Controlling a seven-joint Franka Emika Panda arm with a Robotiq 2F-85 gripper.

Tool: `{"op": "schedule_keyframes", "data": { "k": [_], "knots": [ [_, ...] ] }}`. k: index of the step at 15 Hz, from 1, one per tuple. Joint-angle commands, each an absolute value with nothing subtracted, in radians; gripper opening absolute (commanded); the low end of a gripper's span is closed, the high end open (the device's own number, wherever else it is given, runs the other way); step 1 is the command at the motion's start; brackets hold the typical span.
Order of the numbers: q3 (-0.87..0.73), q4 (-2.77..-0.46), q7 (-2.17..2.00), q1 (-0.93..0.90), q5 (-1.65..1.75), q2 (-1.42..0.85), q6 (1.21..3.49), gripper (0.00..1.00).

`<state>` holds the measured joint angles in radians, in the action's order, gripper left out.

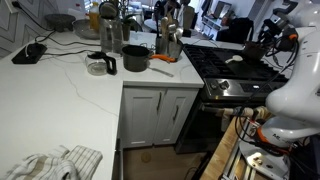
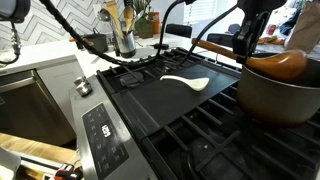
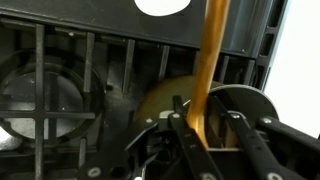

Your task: Put the wooden serving spoon in the pot on the stove

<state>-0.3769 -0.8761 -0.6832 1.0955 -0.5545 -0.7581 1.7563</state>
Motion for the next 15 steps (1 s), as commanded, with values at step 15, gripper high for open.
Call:
{"op": "schedule_keyframes", "data": {
  "k": [15],
  "knots": [
    [-0.293,-0.756,-0.624,1.148,-0.439,-0.708,1.554,1.0]
  ]
}}
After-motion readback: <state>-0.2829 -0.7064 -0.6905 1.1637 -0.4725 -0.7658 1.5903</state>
